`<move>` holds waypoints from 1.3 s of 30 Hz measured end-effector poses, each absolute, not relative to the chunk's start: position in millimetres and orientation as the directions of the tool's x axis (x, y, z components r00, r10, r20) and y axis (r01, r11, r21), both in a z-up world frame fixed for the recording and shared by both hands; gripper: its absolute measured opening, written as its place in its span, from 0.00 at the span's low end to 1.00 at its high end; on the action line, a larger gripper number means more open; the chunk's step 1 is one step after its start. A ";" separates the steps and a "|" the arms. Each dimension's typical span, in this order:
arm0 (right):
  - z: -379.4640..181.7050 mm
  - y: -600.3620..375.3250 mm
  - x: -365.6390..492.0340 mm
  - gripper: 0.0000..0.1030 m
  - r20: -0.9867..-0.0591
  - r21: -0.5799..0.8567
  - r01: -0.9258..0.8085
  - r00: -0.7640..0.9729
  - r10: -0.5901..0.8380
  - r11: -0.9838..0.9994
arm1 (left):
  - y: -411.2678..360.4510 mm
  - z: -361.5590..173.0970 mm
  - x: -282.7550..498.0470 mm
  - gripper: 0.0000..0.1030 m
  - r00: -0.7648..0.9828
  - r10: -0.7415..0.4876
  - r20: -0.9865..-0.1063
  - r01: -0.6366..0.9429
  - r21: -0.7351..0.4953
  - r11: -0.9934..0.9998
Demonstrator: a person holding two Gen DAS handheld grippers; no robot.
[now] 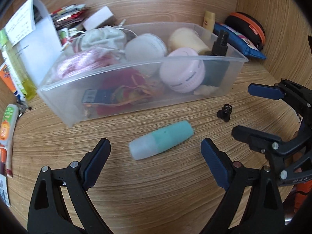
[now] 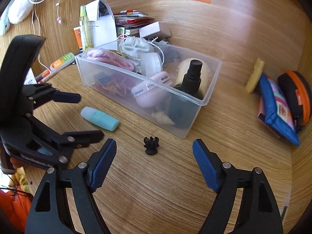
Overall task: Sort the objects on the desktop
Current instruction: 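Move the right gripper toward the black rubber piece while the left approaches the light blue tube, then grasp the light blue tube with the left gripper while the right grasps the black rubber piece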
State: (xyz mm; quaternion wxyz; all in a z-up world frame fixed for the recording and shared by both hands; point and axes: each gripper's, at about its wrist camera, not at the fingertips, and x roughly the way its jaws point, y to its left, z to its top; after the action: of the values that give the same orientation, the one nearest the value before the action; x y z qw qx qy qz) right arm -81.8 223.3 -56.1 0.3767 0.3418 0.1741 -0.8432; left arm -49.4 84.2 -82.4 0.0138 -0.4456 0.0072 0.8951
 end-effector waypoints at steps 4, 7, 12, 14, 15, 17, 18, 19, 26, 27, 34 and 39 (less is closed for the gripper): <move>-62.1 224.5 -94.2 0.68 -0.735 0.024 0.745 -0.440 -0.516 -0.667 | 85.0 -84.4 -60.2 0.92 -0.572 0.026 -0.820 -0.001 -0.031 -1.000; -66.2 226.0 -103.7 0.51 -0.750 0.072 0.736 -0.404 -0.523 -0.673 | 86.5 -86.0 -64.8 0.92 -0.561 0.020 -0.827 0.011 -0.032 -0.999; -71.9 221.0 -110.2 0.38 -0.772 0.079 0.734 -0.383 -0.507 -0.675 | 90.5 -91.4 -69.6 0.92 -0.559 0.000 -0.829 0.031 -0.021 -0.999; -71.0 218.8 -108.5 0.35 -0.768 0.072 0.743 -0.384 -0.512 -0.666 | 93.0 -92.1 -71.1 0.91 -0.564 -0.011 -0.826 0.031 -0.008 -0.999; -71.0 218.3 -108.1 0.34 -0.769 0.074 0.746 -0.380 -0.514 -0.662 | 94.0 -92.3 -71.0 0.91 -0.570 -0.012 -0.821 0.026 -0.003 -1.000; -71.7 218.8 -109.1 0.34 -0.771 0.081 0.746 -0.374 -0.516 -0.661 | 94.3 -92.2 -71.3 0.90 -0.576 -0.005 -0.818 0.016 -0.006 -1.000; -72.5 218.3 -109.9 0.34 -0.774 0.086 0.746 -0.367 -0.516 -0.660 | 94.4 -92.1 -71.3 0.88 -0.577 -0.002 -0.816 0.012 -0.006 -1.000; -73.1 217.5 -110.6 0.34 -0.777 0.089 0.747 -0.362 -0.515 -0.659 | 95.1 -91.6 -70.7 0.86 -0.584 0.000 -0.812 0.005 -0.004 -1.000; -72.6 219.0 -111.0 0.34 -0.775 0.112 0.748 -0.347 -0.529 -0.655 | 91.1 -87.9 -62.5 0.43 -0.609 0.024 -0.793 -0.045 0.005 -0.999; -72.4 218.6 -111.6 0.34 -0.775 0.116 0.745 -0.346 -0.529 -0.657 | 88.4 -87.5 -61.3 0.37 -0.611 0.023 -0.791 -0.046 0.006 -0.999; -71.8 210.7 -108.2 0.31 -0.775 0.124 0.752 -0.334 -0.537 -0.647 | 83.4 -88.7 -53.3 0.30 -0.610 0.029 -0.792 -0.053 0.004 -0.999; -72.1 211.0 -111.2 0.23 -0.774 0.134 0.746 -0.333 -0.539 -0.652 | 76.5 -84.4 -42.8 0.34 -0.614 0.043 -0.788 -0.095 0.019 -0.995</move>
State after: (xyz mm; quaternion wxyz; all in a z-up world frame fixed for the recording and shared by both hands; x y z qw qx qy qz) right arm -111.2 211.0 -72.1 0.3982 0.4184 0.1234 -0.8070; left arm -42.8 76.5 -84.4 0.0384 -0.4377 0.0294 0.8978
